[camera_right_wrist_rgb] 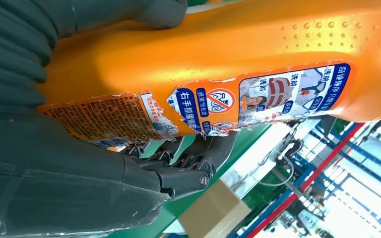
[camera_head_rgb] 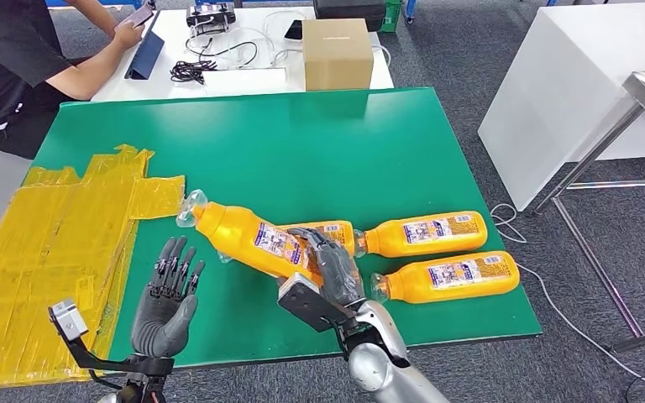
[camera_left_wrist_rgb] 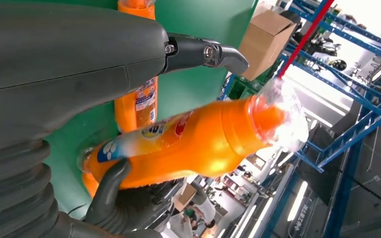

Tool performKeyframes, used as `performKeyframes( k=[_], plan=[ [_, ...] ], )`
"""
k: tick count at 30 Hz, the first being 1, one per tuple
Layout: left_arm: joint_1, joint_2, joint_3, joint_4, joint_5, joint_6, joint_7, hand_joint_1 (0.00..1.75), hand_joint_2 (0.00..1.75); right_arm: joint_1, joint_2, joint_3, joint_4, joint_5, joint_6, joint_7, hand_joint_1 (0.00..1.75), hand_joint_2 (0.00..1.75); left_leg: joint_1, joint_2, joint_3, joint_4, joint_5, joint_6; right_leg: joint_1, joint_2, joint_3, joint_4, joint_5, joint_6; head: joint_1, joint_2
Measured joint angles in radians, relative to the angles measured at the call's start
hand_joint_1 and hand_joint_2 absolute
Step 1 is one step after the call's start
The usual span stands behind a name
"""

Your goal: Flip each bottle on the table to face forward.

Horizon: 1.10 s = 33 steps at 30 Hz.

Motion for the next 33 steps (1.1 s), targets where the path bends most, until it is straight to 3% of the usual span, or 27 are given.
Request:
performKeyframes(
  k=[11,33],
  plan=[
    [-0.003,0.005,-0.004,0.006,0.003,-0.004,0.000,0.00,1.75,-0.026,0.016,0.026,0.046,0.015,0.006,0.018,1.75,1.75,0.000,0.000,-0.002,0.000,0.000,0.000,0.000,0.000,-0.001,0.000,0.000,0.000,0.000,0.000],
    [0.004,0.004,0.051,0.013,0.039,0.001,0.003,0.00,1.75,-0.110,0.070,0.188,0.135,0.151,0.010,0.100,1.75,1.75,0.000,0.000,-0.003,0.000,0.000,0.000,0.000,0.000,-0.003,0.000,0.000,0.000,0.000,0.000]
  ],
)
